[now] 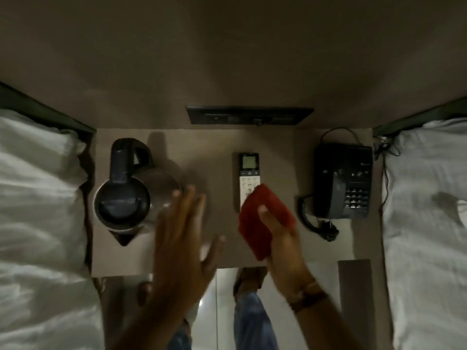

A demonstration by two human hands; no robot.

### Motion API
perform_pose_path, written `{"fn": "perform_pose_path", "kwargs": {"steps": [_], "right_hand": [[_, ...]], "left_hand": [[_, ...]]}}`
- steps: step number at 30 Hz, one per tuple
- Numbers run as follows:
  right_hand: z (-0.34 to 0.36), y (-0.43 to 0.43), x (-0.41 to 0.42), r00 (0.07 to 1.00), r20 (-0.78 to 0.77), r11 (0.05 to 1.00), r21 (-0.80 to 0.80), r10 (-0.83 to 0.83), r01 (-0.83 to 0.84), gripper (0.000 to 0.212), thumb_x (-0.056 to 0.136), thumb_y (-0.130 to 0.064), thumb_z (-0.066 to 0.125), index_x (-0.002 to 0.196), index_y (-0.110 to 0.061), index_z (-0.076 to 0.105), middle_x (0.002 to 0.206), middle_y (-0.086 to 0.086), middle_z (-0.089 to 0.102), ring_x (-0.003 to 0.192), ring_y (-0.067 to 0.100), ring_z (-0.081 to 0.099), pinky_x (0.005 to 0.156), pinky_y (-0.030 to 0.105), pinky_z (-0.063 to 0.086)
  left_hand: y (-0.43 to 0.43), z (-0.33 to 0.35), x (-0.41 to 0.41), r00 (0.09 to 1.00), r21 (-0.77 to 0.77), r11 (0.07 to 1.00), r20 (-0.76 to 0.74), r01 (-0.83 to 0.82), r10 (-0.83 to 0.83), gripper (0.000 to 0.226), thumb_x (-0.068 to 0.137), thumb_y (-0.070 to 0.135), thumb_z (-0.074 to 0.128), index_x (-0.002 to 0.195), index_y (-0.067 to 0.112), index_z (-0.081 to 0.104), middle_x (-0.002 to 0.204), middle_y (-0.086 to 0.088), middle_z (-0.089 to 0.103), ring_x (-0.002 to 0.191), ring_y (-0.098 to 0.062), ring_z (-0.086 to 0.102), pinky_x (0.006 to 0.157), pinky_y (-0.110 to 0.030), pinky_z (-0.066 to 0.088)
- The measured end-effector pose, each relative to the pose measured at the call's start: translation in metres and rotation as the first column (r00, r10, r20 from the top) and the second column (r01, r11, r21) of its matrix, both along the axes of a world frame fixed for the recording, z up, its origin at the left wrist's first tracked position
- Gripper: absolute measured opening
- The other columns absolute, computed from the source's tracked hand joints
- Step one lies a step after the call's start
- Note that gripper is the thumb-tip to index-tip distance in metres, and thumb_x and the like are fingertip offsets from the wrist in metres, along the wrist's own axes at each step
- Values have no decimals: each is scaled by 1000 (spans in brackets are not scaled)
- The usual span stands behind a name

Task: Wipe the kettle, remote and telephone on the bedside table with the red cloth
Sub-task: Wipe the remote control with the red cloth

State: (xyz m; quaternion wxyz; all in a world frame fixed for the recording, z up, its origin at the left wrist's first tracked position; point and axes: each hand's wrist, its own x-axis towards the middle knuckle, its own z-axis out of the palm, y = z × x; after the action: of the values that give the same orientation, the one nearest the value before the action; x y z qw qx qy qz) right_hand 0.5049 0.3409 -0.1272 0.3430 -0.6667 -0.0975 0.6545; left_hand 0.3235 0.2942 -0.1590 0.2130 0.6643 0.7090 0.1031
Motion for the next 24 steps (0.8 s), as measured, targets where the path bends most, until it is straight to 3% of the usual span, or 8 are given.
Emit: {"fn": "perform_pose_path", "kwargs": {"steps": [3, 6, 9, 13, 16, 19, 22, 24], "right_hand": [[-15, 44, 30, 937, 267, 943, 181, 226, -279, 31, 95, -24, 73, 119, -43, 64, 107, -15, 81, 94, 0, 79, 71, 18, 64], [-51, 85, 30, 766, 535, 794, 259, 355, -549, 38, 107, -13, 60, 144, -24, 58, 131, -1, 74, 113, 10, 72, 100, 39, 62], [-87, 108, 17, 371, 829, 526, 111, 419, -843, 49, 106, -16, 54, 155, -19, 51, 157, 6, 58, 146, 27, 53, 121, 51, 46], [-111, 105, 4, -86, 846, 221, -233, 526, -947, 74, 95, -39, 34, 167, -18, 28, 177, 7, 25, 165, 32, 16, 131, 57, 27], [-117, 101, 4, -95, 838, 227, -252, 537, -941, 75, 95, -39, 33, 167, -18, 27, 177, 8, 23, 165, 31, 15, 131, 54, 25], [-108, 107, 9, -78, 836, 221, -232, 543, -947, 62, 104, -26, 44, 165, -20, 34, 173, 6, 36, 160, 31, 31, 126, 52, 40], [-83, 106, 16, -86, 781, 178, -246, 618, -953, 44, 110, -37, 43, 154, -33, 50, 156, 0, 58, 131, 32, 66, 105, 51, 59], [-72, 100, 20, -70, 724, 155, -240, 686, -958, 43, 108, -42, 43, 149, -34, 54, 144, 3, 67, 119, 32, 72, 101, 51, 61]], "left_hand": [[10, -46, 63, 991, -162, 985, 101, -66, 83, 101, 95, 83, 35, 171, 19, 18, 181, -5, 10, 168, -25, 3, 134, -58, 14], [31, -97, 96, 993, -235, 967, 54, -93, 108, 123, 83, 97, 26, 172, 14, 9, 181, -11, 7, 168, -30, 3, 134, -61, 11], [38, -135, 111, 990, -199, 971, 17, -133, 139, 120, 87, 94, 20, 171, 9, 8, 181, -14, 9, 167, -32, 3, 134, -63, 8], [30, -167, 119, 988, -80, 985, -20, -154, 153, 108, 90, 67, 45, 172, 15, -1, 181, -10, 5, 168, -28, -1, 134, -61, -2], [29, -169, 119, 986, -87, 983, -71, -159, 153, 111, 84, 67, 43, 172, 15, 2, 180, -6, -1, 168, -25, -5, 134, -53, -13], [29, -163, 120, 982, -85, 982, -96, -168, 160, 106, 86, 67, 44, 170, 8, 17, 180, -11, 12, 167, -26, 1, 135, -57, -3], [31, -157, 121, 980, -102, 981, -124, -166, 153, 104, 89, 69, 45, 168, 5, 24, 178, -14, 18, 166, -29, 6, 134, -60, 4], [31, -154, 121, 980, -124, 979, -138, -159, 142, 102, 88, 68, 44, 166, 3, 32, 176, -18, 24, 165, -31, 8, 133, -62, 8]]}}
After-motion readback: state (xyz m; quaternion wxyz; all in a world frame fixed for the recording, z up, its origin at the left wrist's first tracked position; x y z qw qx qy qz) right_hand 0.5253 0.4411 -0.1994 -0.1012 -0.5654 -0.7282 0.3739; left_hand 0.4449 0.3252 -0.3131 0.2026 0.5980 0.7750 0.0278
